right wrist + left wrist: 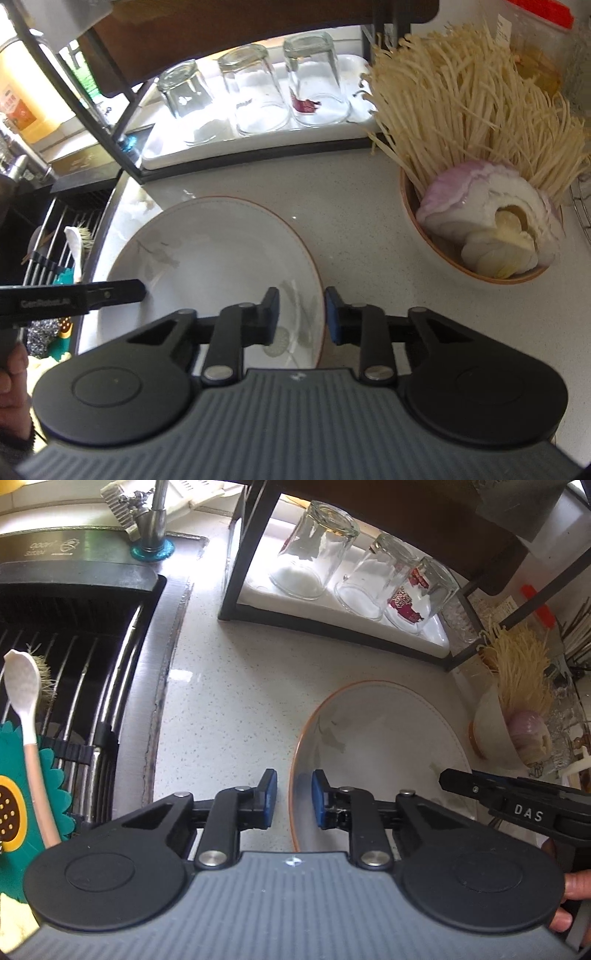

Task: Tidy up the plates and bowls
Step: 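Close both tools on the rim of the second white plate, then lift the second white plate with both tools and carry it over the plate stack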

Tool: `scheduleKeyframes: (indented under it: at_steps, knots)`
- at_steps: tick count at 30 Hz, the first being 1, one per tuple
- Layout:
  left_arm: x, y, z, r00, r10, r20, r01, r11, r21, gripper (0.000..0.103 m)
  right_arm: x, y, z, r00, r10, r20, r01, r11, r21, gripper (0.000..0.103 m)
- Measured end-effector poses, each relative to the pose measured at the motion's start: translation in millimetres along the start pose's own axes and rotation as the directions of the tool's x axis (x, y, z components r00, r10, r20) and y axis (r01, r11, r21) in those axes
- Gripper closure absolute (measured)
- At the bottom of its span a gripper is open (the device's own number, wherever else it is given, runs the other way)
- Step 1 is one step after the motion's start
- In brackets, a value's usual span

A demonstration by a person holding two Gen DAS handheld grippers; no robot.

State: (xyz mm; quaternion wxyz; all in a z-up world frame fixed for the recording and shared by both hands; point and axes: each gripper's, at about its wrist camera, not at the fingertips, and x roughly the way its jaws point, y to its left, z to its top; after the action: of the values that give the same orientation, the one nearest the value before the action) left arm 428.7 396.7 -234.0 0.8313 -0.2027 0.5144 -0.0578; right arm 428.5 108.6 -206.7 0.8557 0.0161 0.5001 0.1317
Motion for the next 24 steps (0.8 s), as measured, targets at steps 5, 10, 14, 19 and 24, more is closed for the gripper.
scheduleKeyframes:
  at_steps: [5, 10, 14, 19, 24]
  knots:
    - [3.7, 1.4, 2.3, 0.999, -0.032, -0.011, 0.032, 0.999, 0.007, 0.084, 3.6, -1.7, -1.4, 1.0, 0.001, -0.018, -0.001, 1.0, 0.022, 0.081]
    - [5.9, -1.3, 6.0, 0.999, -0.044, -0.026, 0.045, 0.998, 0.048, 0.088, 3.6, -1.6, -0.6, 1.0, 0.008, -0.028, -0.007, 1.0, 0.027, 0.081]
    - [4.6, 0.3, 4.1, 0.999, -0.043, -0.029, 0.044, 0.998, 0.04, 0.088, -0.9, -1.4, -1.4, 1.0, 0.018, -0.026, -0.018, 1.0, 0.012, 0.081]
    - [0.5, -0.5, 1.5, 0.998, -0.061, -0.036, 0.062, 0.998, 0.025, 0.088, -9.6, 0.3, -1.5, 0.999, 0.012, -0.03, -0.012, 1.0, -0.005, 0.081]
    - [-9.5, -6.7, 0.3, 0.997, -0.072, -0.022, 0.072, 0.997, 0.02, 0.088, -20.3, -1.6, -2.3, 1.0, 0.026, -0.01, -0.026, 1.0, 0.004, 0.081]
